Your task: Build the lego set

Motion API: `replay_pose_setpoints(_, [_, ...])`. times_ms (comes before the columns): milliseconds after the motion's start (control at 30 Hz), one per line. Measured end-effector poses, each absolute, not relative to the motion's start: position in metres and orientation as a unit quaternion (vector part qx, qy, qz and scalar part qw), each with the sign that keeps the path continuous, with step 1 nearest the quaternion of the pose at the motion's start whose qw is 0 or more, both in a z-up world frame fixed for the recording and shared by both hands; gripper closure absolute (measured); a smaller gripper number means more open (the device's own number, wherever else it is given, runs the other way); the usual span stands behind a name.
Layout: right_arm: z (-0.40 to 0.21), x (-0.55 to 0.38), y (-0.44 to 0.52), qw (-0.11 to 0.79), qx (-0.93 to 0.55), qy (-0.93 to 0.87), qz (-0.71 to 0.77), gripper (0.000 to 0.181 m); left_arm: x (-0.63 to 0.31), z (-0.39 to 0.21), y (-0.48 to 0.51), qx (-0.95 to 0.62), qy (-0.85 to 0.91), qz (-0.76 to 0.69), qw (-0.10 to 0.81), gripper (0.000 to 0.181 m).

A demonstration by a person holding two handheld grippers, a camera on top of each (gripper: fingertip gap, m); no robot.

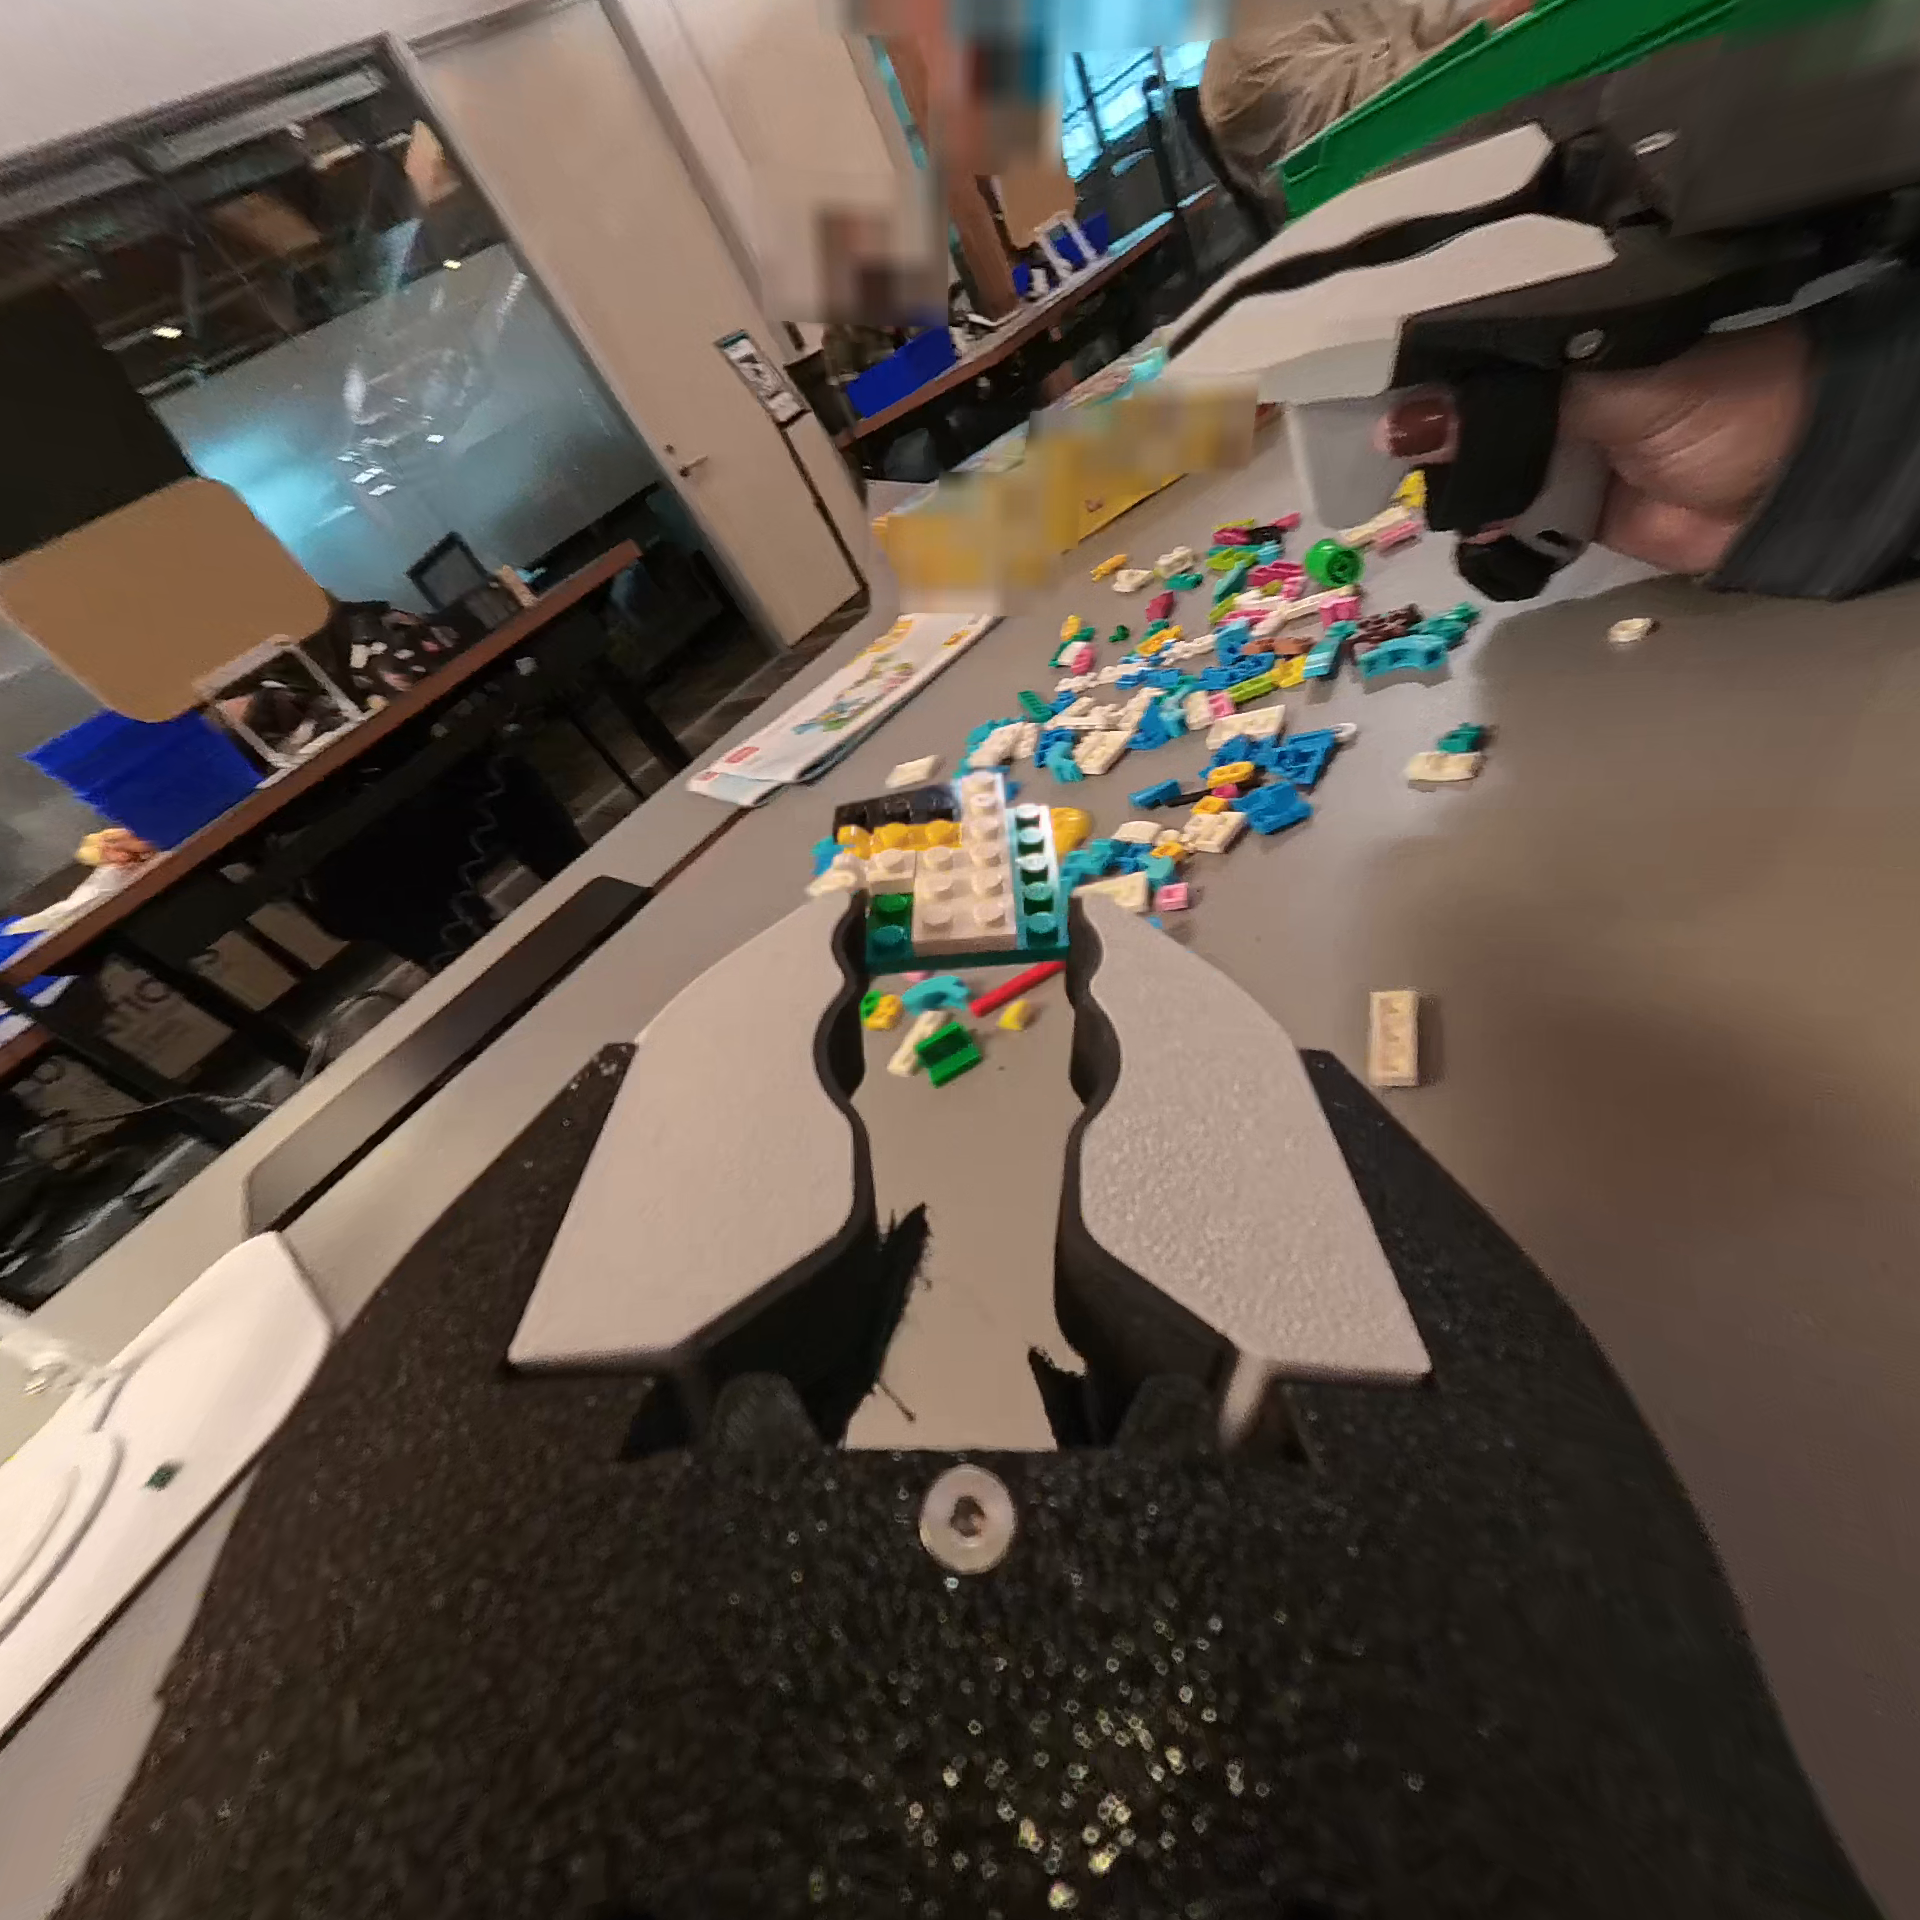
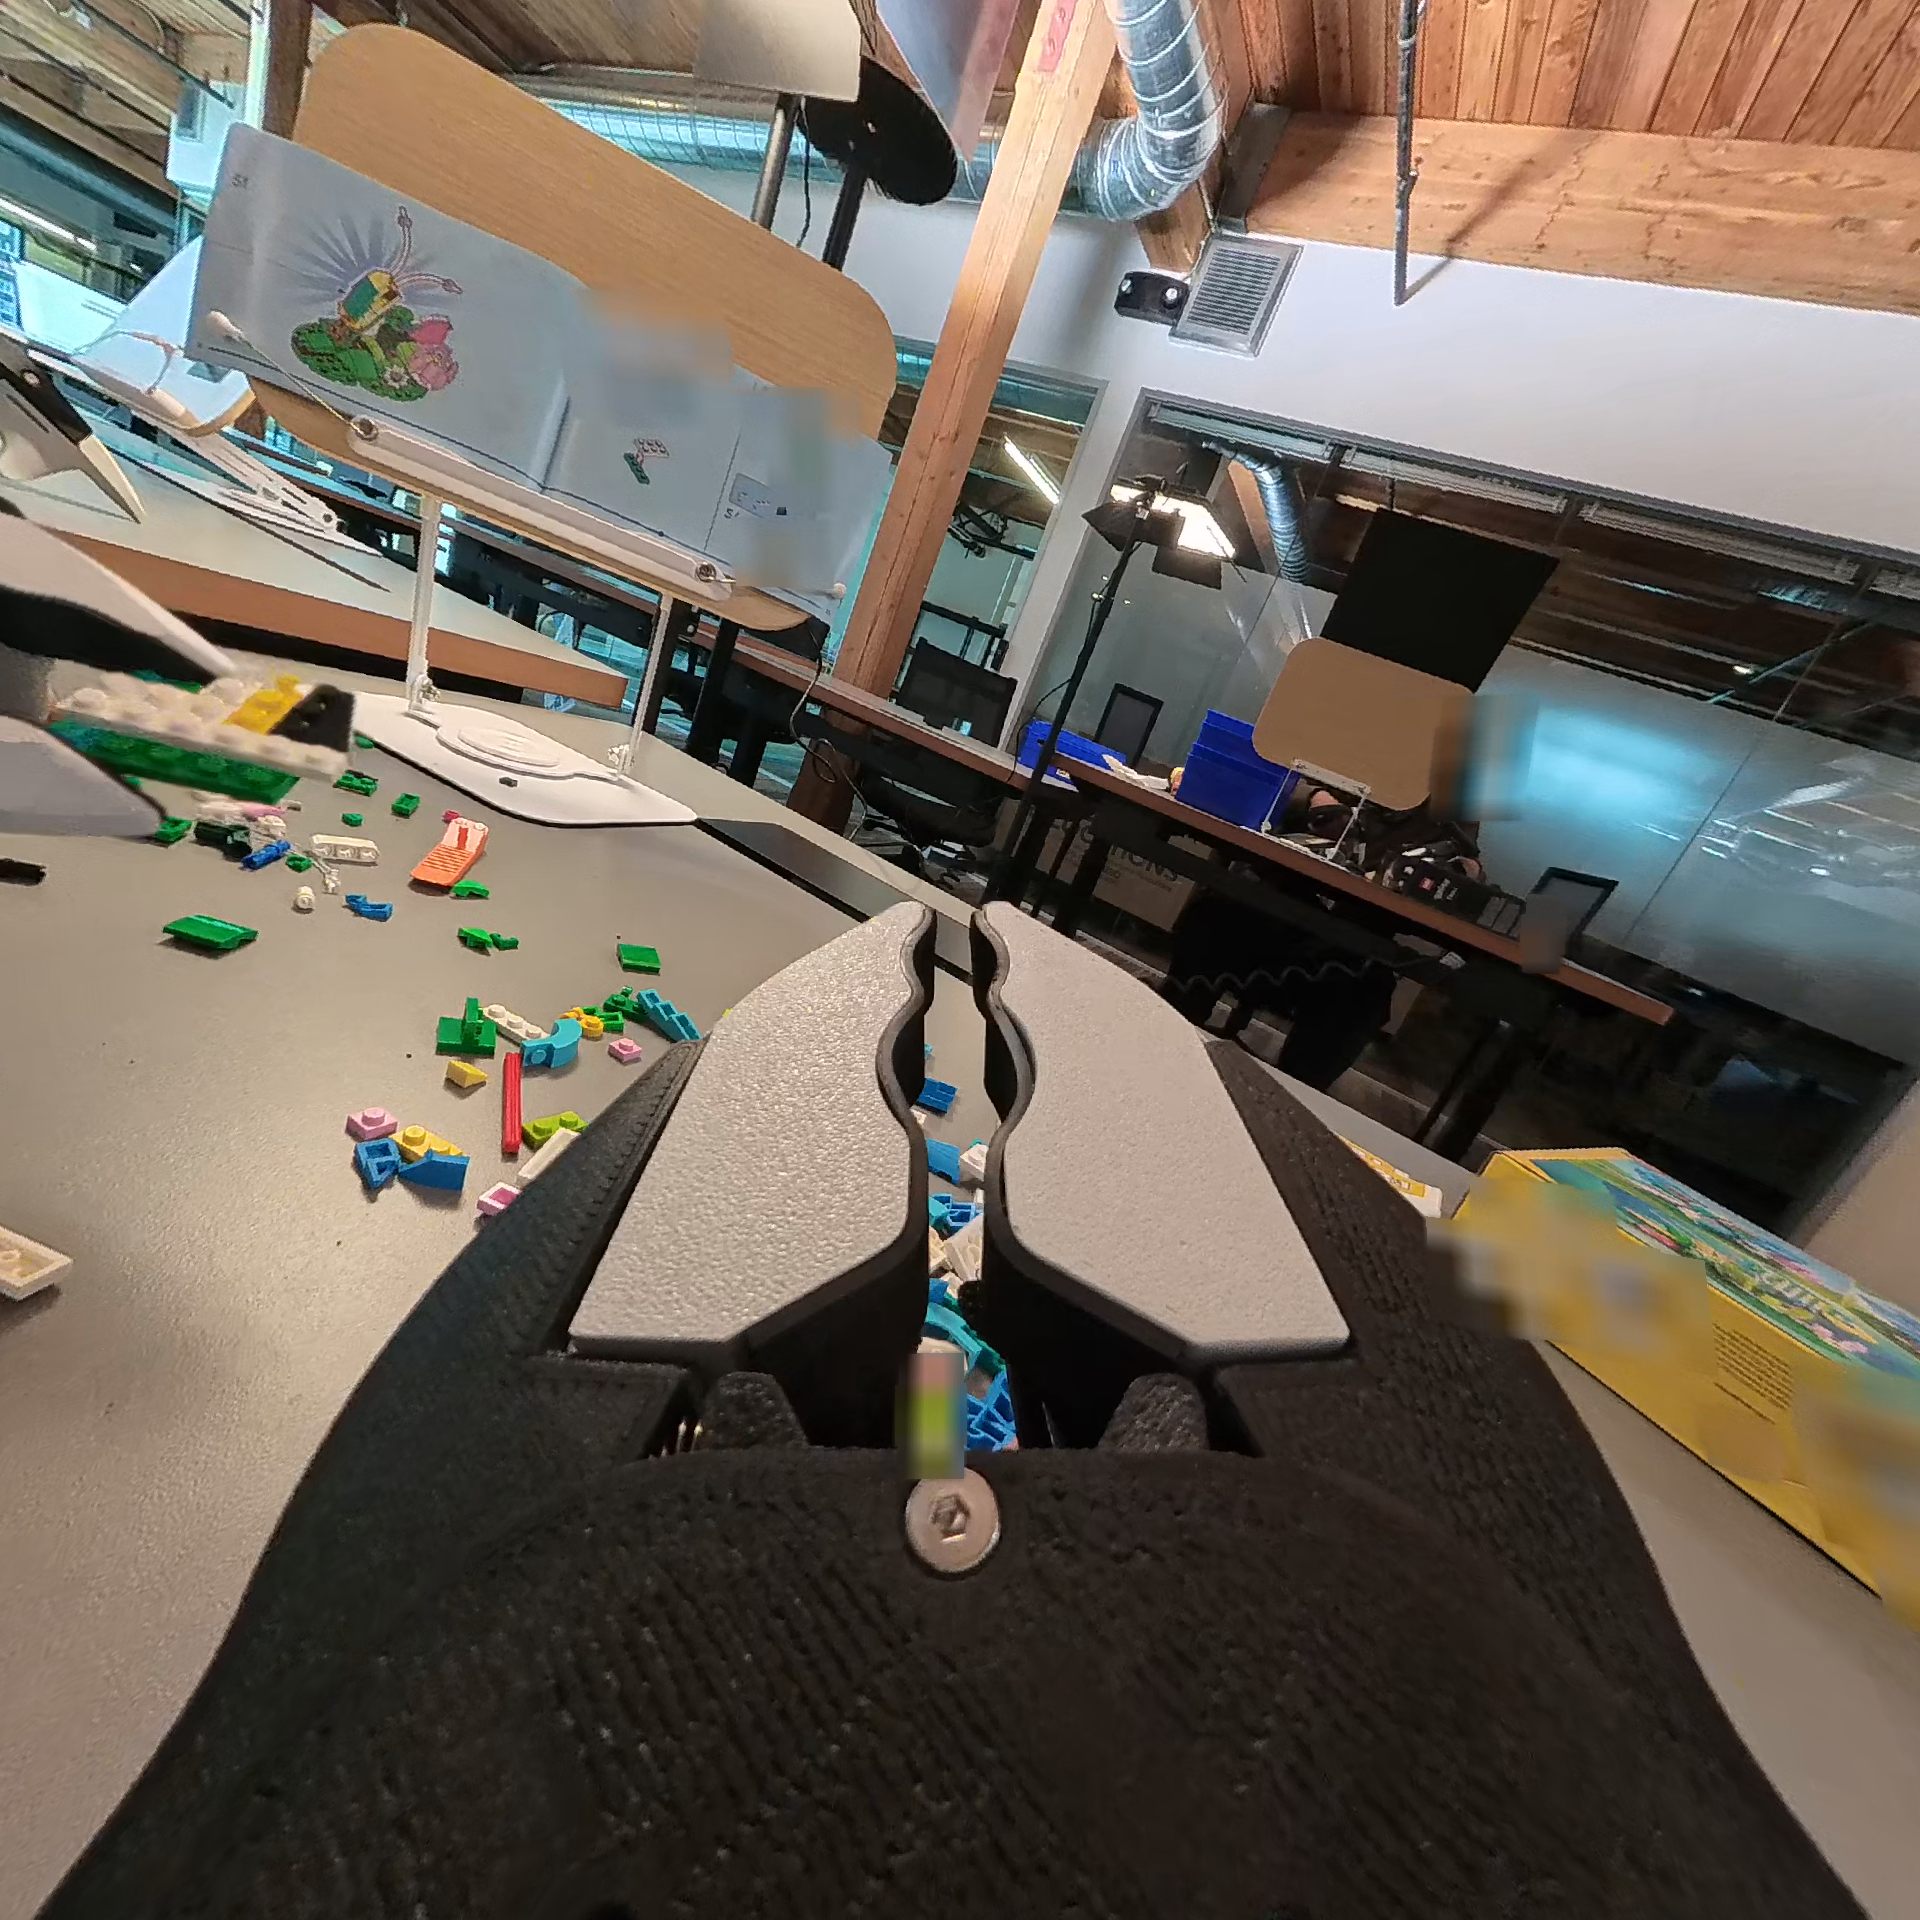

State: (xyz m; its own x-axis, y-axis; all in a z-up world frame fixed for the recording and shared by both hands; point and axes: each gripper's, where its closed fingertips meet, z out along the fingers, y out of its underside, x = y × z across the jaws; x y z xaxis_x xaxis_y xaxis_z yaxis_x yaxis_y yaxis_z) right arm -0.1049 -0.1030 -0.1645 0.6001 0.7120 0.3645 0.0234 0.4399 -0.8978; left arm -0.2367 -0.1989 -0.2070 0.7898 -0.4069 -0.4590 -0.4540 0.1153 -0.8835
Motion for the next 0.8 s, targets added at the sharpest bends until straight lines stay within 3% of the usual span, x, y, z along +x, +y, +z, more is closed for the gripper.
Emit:
replay_pose_setpoints(300, [-0.17, -0.105, -0.1, 0.756, -0.485, -0.39, 0.202, 0.177, -0.163, -0.23, -0.242, -0.68, 0.449, -0.197, 0.545, 0.145])
replay_pose_setpoints(500, [-0.173, -0.11, -0.103, 0.756, -0.477, -0.412, 0.175, 0.177, -0.134, -0.261, -0.255, -0.733, 0.468, -0.21, 0.448, 0.145])
replay_pose_setpoints(800, [-0.176, -0.111, -0.101, 0.753, -0.482, -0.417, 0.165, 0.177, -0.113, -0.279, -0.268, -0.759, 0.483, -0.211, 0.382, 0.145])
